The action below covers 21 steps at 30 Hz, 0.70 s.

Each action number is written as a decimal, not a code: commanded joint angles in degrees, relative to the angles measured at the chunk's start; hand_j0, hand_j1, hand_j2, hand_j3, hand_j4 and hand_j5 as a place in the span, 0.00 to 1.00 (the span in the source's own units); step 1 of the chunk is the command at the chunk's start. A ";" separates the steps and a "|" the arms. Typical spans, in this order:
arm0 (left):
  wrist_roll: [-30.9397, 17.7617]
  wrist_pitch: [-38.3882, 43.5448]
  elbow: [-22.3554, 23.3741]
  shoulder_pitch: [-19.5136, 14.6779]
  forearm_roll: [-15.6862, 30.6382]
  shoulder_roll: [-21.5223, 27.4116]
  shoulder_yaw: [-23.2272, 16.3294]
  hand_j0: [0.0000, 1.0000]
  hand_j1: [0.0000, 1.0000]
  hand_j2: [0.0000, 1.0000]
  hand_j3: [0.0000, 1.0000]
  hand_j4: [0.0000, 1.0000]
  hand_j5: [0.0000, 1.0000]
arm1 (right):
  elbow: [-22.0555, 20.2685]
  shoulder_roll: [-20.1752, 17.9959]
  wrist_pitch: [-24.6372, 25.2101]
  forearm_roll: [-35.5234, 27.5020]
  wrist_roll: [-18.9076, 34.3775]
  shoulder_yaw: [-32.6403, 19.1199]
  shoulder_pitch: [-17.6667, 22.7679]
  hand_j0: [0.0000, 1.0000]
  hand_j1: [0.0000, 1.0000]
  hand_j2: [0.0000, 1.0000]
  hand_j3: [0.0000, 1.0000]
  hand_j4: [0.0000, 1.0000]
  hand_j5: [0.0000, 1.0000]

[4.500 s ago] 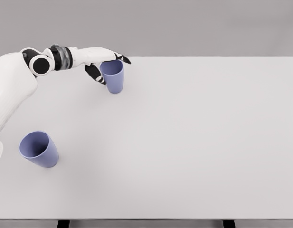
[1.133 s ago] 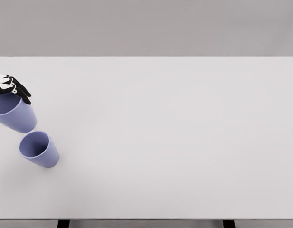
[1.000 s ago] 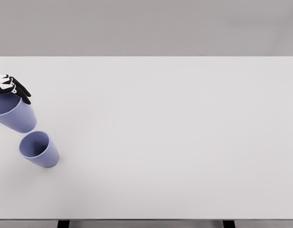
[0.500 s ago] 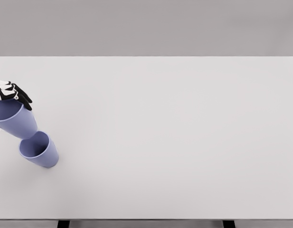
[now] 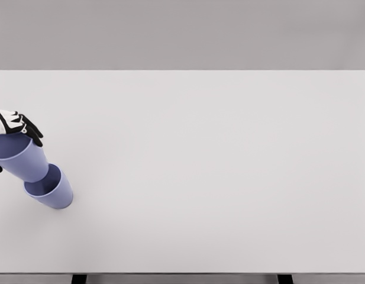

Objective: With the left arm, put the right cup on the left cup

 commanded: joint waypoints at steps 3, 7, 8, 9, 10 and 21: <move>0.04 0.15 -0.02 0.00 0.43 -0.28 0.21 0.52 0.52 0.52 0.52 0.52 0.52 | 0.02 0.00 -0.03 0.08 0.03 0.00 0.00 1.00 1.00 1.00 1.00 1.00 1.00; 0.04 0.15 -0.02 0.00 0.43 -0.45 0.22 0.52 0.52 0.52 0.52 0.52 0.52 | 0.02 0.00 -0.03 0.08 0.03 0.00 0.00 1.00 1.00 1.00 1.00 1.00 1.00; 0.04 0.15 0.06 0.00 0.43 -0.45 0.22 0.52 0.52 0.52 0.52 0.52 0.52 | 0.02 0.00 -0.03 0.08 0.03 0.00 0.00 1.00 1.00 1.00 1.00 1.00 1.00; 0.04 0.15 0.06 0.09 0.43 -0.45 0.13 0.52 0.52 0.52 0.52 0.52 0.52 | 0.02 0.00 -0.03 0.08 0.03 0.00 0.00 1.00 1.00 1.00 1.00 1.00 1.00; 0.04 0.15 -0.02 0.09 0.43 -0.45 0.22 0.52 0.52 0.52 0.52 0.52 0.52 | 0.02 0.00 -0.03 0.08 0.03 0.00 0.00 1.00 1.00 1.00 1.00 1.00 1.00; 0.04 0.15 0.06 0.18 0.43 -0.01 0.13 0.52 0.52 0.52 0.52 0.52 0.52 | 0.02 0.00 -0.03 0.08 0.03 0.00 0.00 1.00 1.00 1.00 1.00 1.00 1.00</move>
